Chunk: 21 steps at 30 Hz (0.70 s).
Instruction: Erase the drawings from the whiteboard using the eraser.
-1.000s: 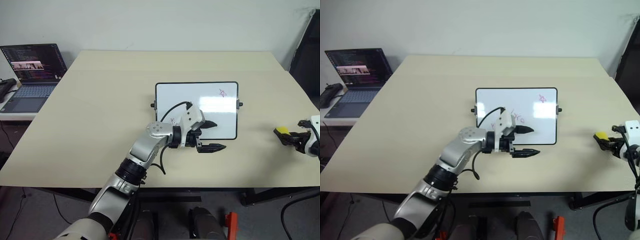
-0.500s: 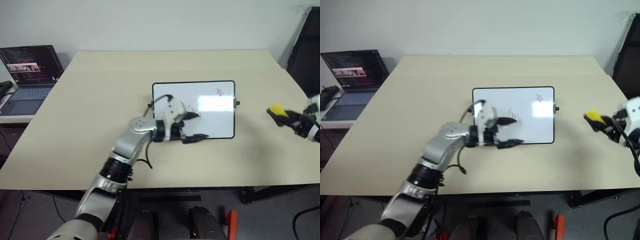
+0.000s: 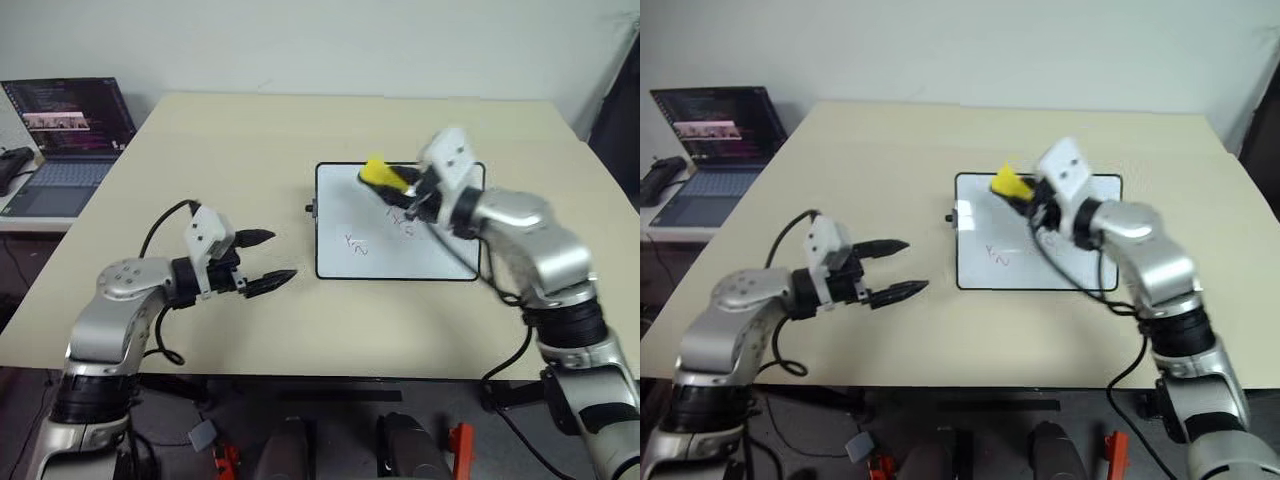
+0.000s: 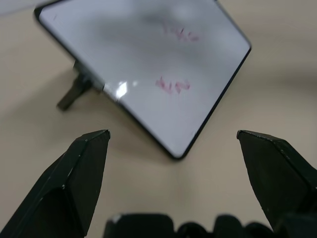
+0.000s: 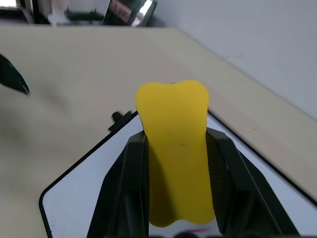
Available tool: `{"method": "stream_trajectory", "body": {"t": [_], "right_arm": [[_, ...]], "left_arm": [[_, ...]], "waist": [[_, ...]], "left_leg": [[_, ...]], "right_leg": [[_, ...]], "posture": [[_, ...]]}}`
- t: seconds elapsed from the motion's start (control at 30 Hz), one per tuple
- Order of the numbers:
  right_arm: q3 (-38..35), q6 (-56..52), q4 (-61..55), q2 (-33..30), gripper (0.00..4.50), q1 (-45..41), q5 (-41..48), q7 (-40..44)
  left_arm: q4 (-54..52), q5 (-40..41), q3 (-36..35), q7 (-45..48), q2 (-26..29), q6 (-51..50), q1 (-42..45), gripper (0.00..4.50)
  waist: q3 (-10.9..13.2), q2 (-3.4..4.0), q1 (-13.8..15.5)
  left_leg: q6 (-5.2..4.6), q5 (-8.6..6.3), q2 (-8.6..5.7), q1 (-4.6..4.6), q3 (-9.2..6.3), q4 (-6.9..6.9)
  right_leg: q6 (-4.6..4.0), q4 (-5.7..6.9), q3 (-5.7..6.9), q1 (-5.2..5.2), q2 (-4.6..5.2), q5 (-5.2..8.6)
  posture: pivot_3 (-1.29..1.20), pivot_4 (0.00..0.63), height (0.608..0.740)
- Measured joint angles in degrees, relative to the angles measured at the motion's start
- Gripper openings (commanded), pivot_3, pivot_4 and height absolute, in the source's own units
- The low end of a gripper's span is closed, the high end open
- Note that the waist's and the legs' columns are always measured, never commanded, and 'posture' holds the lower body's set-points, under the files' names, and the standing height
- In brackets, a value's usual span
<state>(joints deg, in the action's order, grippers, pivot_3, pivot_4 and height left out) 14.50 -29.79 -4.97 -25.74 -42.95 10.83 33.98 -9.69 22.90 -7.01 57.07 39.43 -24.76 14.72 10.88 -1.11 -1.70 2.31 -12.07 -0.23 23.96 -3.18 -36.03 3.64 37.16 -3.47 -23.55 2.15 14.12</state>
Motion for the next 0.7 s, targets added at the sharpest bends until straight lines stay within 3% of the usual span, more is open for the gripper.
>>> {"method": "stream_trajectory", "body": {"t": [0.1,0.6,0.7], "right_arm": [[5.0,5.15,3.09,1.46,1.19,2.32,-4.73,0.19],[5.33,23.57,24.32,7.84,1.19,0.49,-15.2,-1.69],[8.62,28.52,27.81,7.49,1.19,0.25,-19.57,-1.23]], "left_arm": [[-3.39,1.08,0.03,-2.22,-1.39,-0.92,-2.23,4.5],[-5.87,3.76,1.09,-4.65,-2.43,-1.35,-2.2,4.5],[-5.83,3.84,1.08,-4.11,-1.84,-1.35,-2.18,4.5]], "waist": [[0.0,-0.01,0.5],[-0.09,-0.16,-1.41],[-0.22,-0.32,-1.59]], "left_leg": [[0.0,0.0,-0.04,0.02,-0.05,-0.03],[-0.01,0.02,0.04,-0.57,0.09,-0.01],[-0.01,0.02,0.05,-0.93,0.21,0.01]], "right_leg": [[0.06,-0.03,0.06,0.05,0.11,-0.04],[-0.09,0.14,-0.08,0.39,-0.19,-0.1],[-0.1,0.2,-0.18,0.67,-0.19,-0.07]], "posture": [[0.0,0.15,0.74],[0.0,0.15,0.74],[0.0,0.15,0.74]]}}
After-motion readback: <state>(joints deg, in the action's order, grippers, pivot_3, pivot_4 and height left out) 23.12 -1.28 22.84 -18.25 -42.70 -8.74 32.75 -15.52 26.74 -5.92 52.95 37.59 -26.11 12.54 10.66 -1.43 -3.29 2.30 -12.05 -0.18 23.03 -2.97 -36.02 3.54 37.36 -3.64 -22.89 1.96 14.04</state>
